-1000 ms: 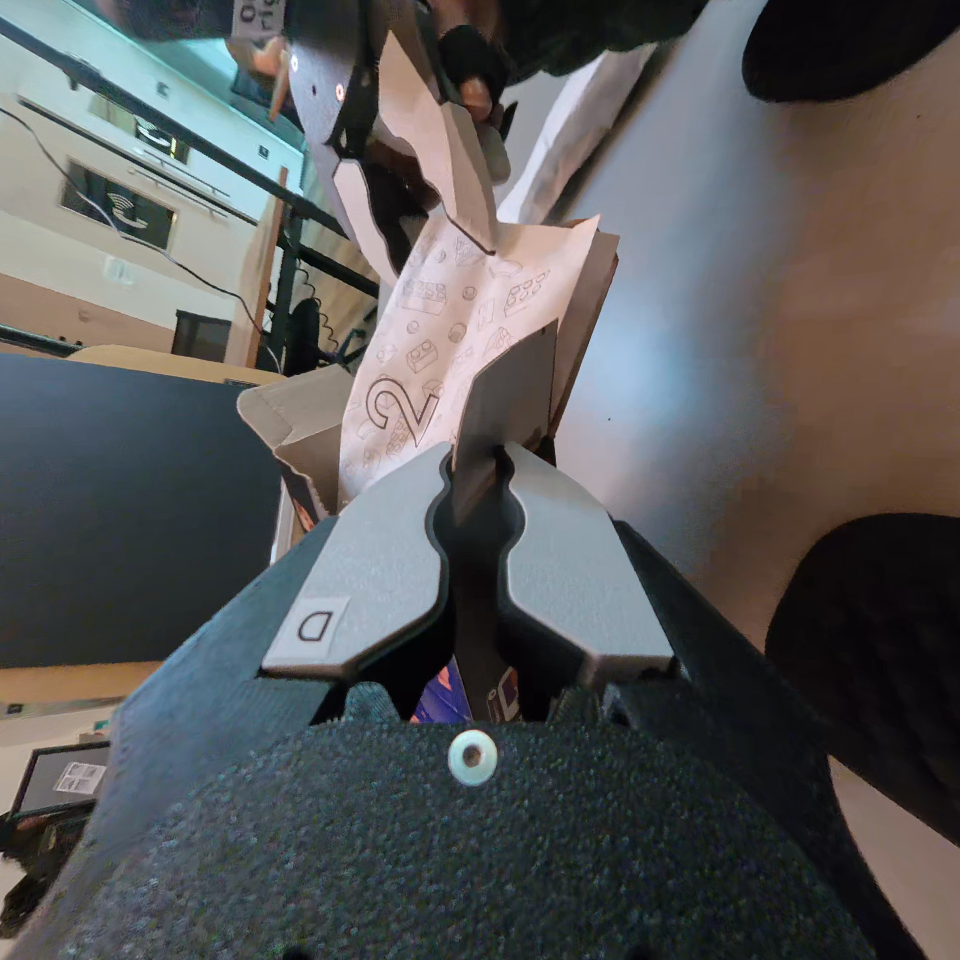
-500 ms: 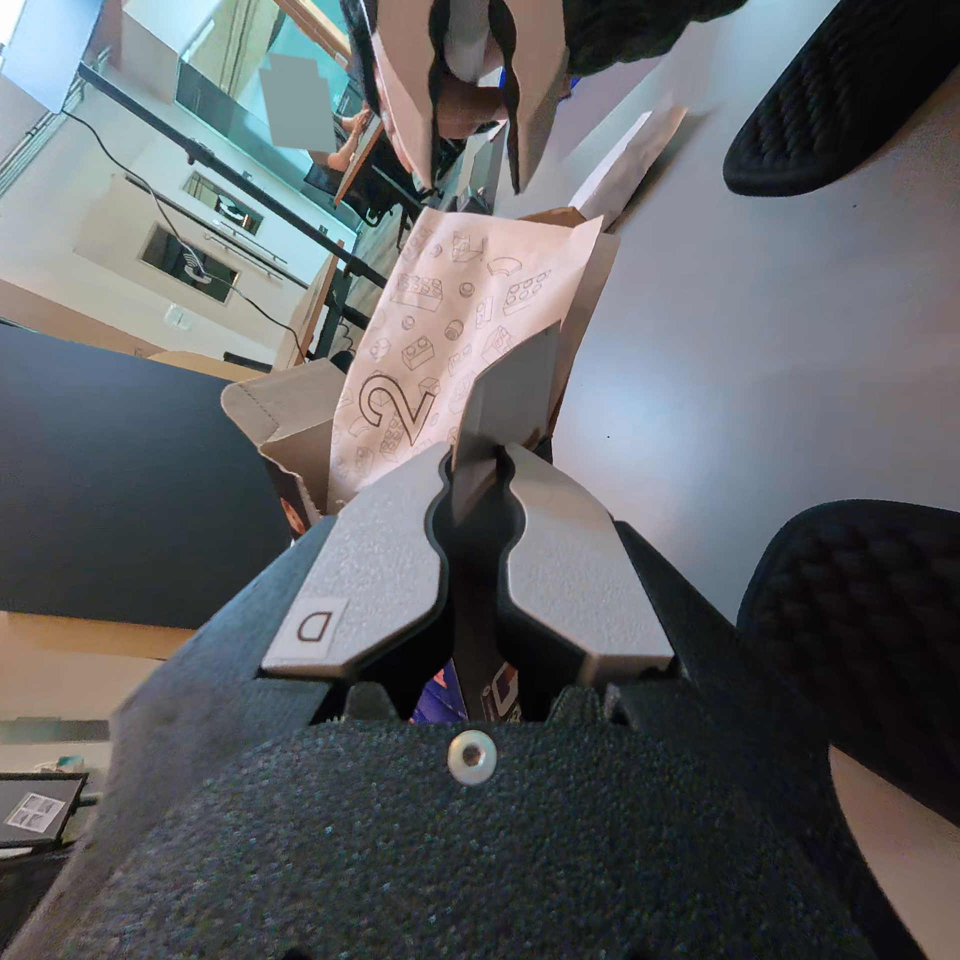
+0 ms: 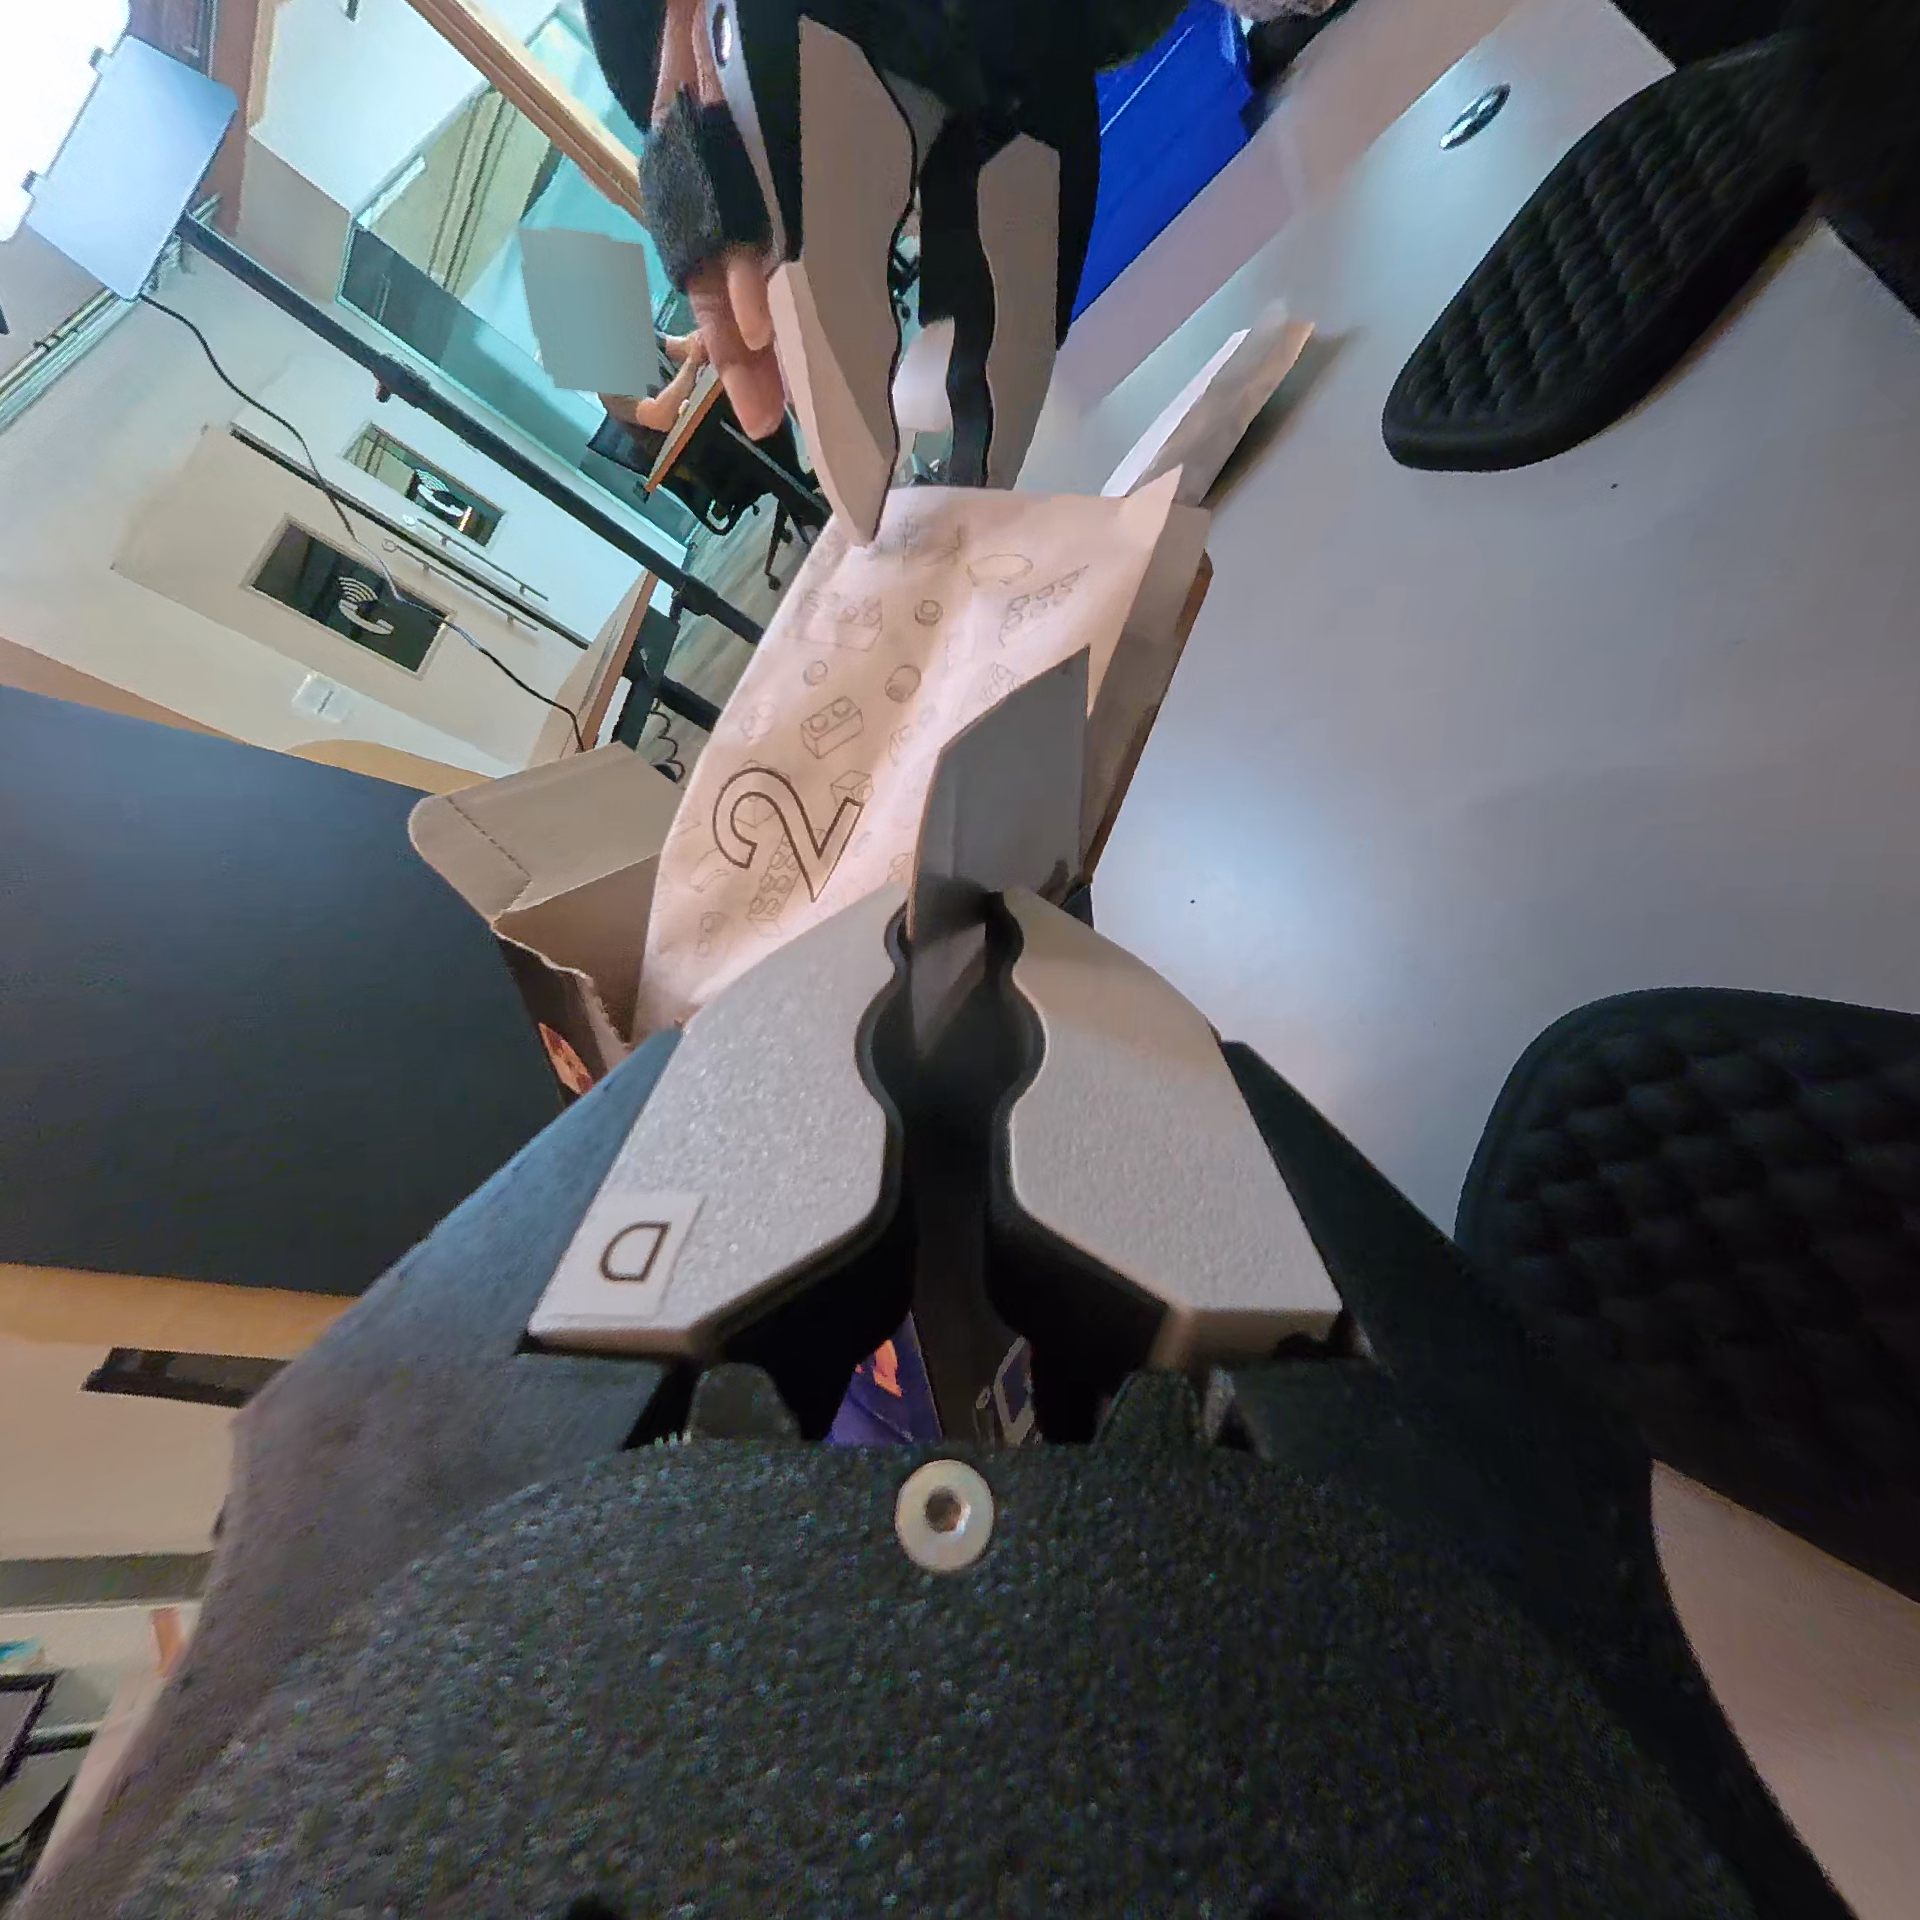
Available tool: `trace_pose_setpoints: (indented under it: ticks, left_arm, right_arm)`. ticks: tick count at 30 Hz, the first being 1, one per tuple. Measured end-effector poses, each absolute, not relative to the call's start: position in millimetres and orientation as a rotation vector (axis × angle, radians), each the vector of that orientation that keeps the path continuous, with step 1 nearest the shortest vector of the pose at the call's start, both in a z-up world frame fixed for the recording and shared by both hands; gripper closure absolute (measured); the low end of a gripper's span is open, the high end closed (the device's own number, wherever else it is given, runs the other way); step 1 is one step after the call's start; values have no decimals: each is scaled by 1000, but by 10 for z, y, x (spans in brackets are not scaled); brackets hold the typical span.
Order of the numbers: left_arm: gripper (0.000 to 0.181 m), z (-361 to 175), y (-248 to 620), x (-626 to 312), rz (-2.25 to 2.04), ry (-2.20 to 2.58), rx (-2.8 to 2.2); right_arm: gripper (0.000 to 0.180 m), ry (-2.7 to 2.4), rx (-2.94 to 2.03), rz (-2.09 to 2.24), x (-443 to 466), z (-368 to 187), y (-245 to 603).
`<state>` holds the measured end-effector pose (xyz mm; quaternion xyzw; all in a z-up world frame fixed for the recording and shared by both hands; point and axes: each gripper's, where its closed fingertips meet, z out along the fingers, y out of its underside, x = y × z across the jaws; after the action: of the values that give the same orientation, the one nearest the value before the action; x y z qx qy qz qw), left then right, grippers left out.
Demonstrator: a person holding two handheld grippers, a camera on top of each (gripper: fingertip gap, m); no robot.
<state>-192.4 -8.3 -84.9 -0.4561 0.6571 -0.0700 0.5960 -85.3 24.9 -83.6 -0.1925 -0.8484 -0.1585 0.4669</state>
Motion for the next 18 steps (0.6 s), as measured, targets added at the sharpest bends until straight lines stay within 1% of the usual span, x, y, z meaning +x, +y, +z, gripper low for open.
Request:
trace_pose_setpoints:
  ticks: [4,5,6,7,8,11,15,18]
  left_arm:
    - [172,-818,-100,-1870,-211,1533,-1051]
    - [172,-801,-112,-1853,-228,1534,-1047]
    - [172,-783,-125,-1838,-241,1534,-1042]
    - [172,-768,-137,-1827,-245,1534,-1035]
    - [172,-758,-152,-1817,-244,1537,-1028]
    - [172,-738,-200,-1831,-238,1534,-1018]
    - [171,-739,-268,-1870,-280,1522,-1009]
    - [170,-744,-292,-1869,-293,1515,-1000]
  right_arm:
    - [150,-2018,-407,-445,-1050,-817,251]
    - [152,-2014,-392,-449,-1098,-823,245]
    - [159,-2006,-371,-458,-1141,-812,242]
    - [172,-1995,-350,-470,-1176,-785,237]
    - [178,-1996,-331,-471,-1193,-763,220]
    - [180,-1999,-379,-390,-1168,-612,183]
    - [179,-1916,-515,-185,-1092,-215,200]
    - [179,-1819,-594,-68,-1087,-18,202]
